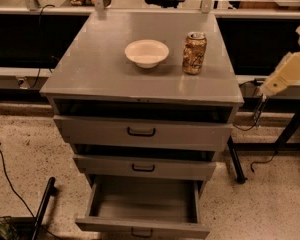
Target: Place orange can into bottom drawer
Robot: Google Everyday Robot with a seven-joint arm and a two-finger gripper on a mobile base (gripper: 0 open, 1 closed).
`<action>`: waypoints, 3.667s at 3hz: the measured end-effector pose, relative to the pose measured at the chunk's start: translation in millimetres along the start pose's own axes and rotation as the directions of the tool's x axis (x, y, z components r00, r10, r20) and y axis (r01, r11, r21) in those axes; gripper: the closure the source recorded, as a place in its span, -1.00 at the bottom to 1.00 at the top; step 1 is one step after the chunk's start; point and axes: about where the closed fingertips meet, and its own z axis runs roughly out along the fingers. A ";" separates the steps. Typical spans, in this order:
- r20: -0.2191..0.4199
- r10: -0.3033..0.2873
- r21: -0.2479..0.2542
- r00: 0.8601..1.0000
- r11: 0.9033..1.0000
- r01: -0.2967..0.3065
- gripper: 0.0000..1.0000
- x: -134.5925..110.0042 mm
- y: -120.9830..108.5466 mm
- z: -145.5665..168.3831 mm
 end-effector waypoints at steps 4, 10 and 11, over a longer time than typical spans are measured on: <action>0.297 0.053 0.062 0.953 0.995 -0.075 -1.00 -63.3 -54.2 59.1; 0.753 0.293 -0.173 0.589 0.952 -0.253 -1.00 -192.0 -35.4 160.1; 0.765 0.304 -0.193 0.568 0.949 -0.248 -0.67 -202.0 -35.6 161.2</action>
Offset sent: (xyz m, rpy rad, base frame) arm 0.0612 -0.0018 0.0073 0.0794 -0.1425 -0.0008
